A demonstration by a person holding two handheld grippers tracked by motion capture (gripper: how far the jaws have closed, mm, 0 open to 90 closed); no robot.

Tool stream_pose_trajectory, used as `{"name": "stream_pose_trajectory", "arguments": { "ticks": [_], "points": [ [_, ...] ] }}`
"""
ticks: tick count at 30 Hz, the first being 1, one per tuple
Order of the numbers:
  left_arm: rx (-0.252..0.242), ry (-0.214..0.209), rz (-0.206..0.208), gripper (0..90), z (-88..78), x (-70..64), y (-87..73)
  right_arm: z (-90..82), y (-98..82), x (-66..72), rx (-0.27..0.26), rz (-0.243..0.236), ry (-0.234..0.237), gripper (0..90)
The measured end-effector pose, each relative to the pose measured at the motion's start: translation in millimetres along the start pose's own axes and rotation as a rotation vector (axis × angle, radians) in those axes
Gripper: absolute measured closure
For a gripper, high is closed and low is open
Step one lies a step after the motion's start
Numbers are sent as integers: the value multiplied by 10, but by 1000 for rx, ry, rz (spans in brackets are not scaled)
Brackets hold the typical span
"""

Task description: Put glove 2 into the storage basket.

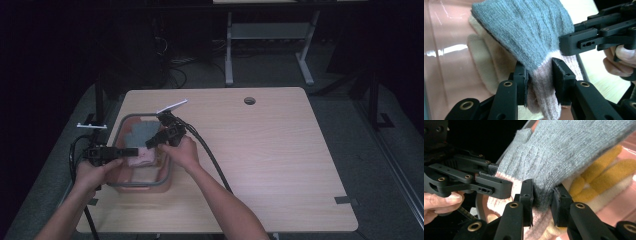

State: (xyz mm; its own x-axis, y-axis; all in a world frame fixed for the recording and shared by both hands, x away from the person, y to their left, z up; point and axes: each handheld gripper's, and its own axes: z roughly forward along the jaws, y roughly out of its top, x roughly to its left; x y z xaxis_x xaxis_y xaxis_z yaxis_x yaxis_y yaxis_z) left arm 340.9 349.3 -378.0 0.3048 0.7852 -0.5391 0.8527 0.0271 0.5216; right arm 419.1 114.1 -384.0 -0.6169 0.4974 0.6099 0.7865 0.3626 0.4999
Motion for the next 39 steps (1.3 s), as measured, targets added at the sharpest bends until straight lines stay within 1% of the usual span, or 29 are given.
{"name": "stream_pose_trajectory", "arguments": {
  "ticks": [1, 2, 4, 5, 6, 7, 10, 11, 12, 13, 14, 16, 17, 18, 19, 20, 21, 22, 24, 27, 29, 33, 35, 36, 39],
  "points": [
    [4, 9, 5, 675, 3, -2, -5, 9, -1, 6, 2, -6, -6, 727],
    [6, 13, 2, 675, 12, -7, -12, 12, -3, 17, 8, -2, -14, 721],
    [19, 20, 10, 674, 30, -5, -23, 16, -3, 35, 11, -33, -43, 705],
    [24, 22, 11, 673, 47, -6, -31, 18, -5, 48, 11, -33, -54, 697],
    [39, 39, 27, 673, 75, -3, -38, 13, -7, 51, 15, -43, -64, 692],
    [47, 45, 34, 673, 88, -1, -41, 5, -12, 52, 18, -49, -78, 692],
    [73, 71, 46, 671, 136, -1, -51, -11, -24, 38, 23, -43, -103, 690],
    [82, 85, 55, 671, 152, -7, -54, -21, -30, 33, 22, -43, -107, 692],
    [91, 85, 60, 670, 167, -4, -57, -36, -36, 21, 17, -40, -110, 692],
    [101, 93, 64, 667, 189, -14, -59, -50, -41, 9, 18, -37, -112, 692],
    [116, 108, 81, 663, 199, -22, -55, -69, -46, 2, 20, -42, -117, 691],
    [119, 124, 89, 652, 216, -45, -44, -102, -53, -8, 18, -42, -116, 687],
    [127, 132, 101, 645, 217, -48, -38, -118, -57, -6, 10, -37, -126, 685],
    [129, 143, 116, 634, 220, -56, -31, -137, -58, -14, 7, -40, -121, 685],
    [128, 154, 124, 619, 217, -59, -25, -167, -59, -20, -11, -27, -115, 683],
    [121, 159, 125, 605, 213, -63, -19, -195, -58, -26, -16, -26, -110, 683],
    [112, 160, 117, 597, 211, -69, -13, -219, -59, -31, -17, -27, -110, 683],
    [112, 163, 121, 585, 199, -67, -2, -233, -61, -37, -21, -28, -114, 683],
    [103, 167, 127, 560, 171, -81, 21, -294, -69, -58, -35, -22, -106, 678],
    [90, 169, 132, 541, 140, -108, 47, -377, -82, -89, -56, -15, -97, 668],
    [72, 169, 127, 534, 117, -126, 63, -427, -97, -104, -69, -11, -91, 663],
    [45, 184, 128, 515, 45, -169, 100, -530, -141, -142, -77, 3, -79, 638],
    [30, 181, 126, 511, 9, -185, 109, -565, -156, -150, -88, -6, -76, 633],
    [21, 180, 127, 511, -12, -198, 113, -581, -161, -144, -90, 2, -73, 631],
    [4, 171, 125, 506, -39, -215, 120, -630, -181, -152, -103, -3, -69, 619]
  ]
}}
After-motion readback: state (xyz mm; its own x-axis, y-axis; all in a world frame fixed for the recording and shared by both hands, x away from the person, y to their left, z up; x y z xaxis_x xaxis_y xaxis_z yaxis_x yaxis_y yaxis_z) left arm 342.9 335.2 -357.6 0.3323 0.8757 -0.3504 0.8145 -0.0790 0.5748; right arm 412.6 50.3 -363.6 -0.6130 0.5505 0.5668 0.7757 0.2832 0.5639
